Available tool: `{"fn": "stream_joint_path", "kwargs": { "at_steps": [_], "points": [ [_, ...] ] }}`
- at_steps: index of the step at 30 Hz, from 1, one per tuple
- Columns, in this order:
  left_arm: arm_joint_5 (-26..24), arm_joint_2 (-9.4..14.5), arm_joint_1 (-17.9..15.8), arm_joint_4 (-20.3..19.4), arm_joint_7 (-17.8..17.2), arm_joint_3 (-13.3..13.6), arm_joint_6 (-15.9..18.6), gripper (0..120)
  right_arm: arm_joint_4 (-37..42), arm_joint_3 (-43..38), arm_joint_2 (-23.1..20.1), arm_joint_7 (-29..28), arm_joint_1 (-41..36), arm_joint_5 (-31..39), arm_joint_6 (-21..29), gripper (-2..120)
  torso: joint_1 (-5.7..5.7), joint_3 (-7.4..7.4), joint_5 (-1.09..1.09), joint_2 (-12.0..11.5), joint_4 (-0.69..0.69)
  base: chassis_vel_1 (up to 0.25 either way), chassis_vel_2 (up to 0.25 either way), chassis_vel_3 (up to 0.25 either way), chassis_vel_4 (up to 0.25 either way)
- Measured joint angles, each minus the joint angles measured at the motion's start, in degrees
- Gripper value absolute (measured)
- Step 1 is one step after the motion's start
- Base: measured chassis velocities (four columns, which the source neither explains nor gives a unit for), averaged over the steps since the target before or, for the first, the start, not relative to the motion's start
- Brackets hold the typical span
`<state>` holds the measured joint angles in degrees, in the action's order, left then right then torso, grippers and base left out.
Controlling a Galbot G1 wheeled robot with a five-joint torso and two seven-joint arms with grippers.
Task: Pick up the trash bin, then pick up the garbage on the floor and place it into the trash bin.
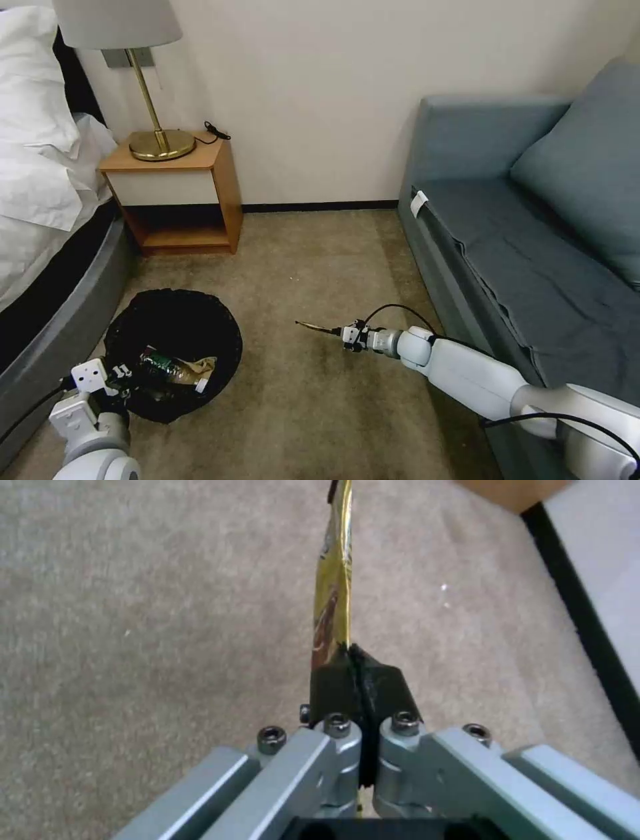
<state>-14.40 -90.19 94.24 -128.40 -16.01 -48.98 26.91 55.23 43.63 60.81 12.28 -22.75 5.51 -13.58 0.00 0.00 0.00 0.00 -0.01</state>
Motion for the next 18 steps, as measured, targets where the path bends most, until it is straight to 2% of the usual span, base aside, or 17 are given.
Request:
{"fn": "stream_joint_path", "kwargs": {
  "at_steps": [5, 9, 14, 18],
  "points": [
    [-0.1, 0.0, -0.1, 0.4, 0.0, 0.1, 0.1, 2, 5.5, -1.9, -2.9, -0.3, 0.4, 2.4, 1.3, 0, 0.00, 0.00, 0.00, 0.0, 0.01, 0.000, 0.000, 0.000, 0.000],
    [-0.3, 0.1, -0.6, 1.2, 0.0, 0.4, 0.3, 2, 13.8, -3.9, -6.4, -0.4, 0.6, 4.9, 2.9, 0, 0.00, 0.00, 0.00, 0.0, 0.00, 0.000, 0.000, 0.000, 0.000],
    [-0.3, 0.0, -0.8, 1.7, 0.0, 0.5, 0.4, 2, 19.6, -4.9, -8.7, -0.6, 0.7, 6.6, 3.6, 0, 0.00, 0.00, 0.00, 0.0, 0.00, 0.000, 0.000, 0.000, 0.000],
    [-0.3, 0.0, -1.0, 2.1, -0.1, 0.7, 0.4, 2, 27.5, -6.0, -10.8, -1.3, 0.7, 9.4, 4.7, 0, 0.00, 0.00, 0.00, 0.0, 0.00, 0.000, 0.000, 0.000, 0.000]
  ]
}}
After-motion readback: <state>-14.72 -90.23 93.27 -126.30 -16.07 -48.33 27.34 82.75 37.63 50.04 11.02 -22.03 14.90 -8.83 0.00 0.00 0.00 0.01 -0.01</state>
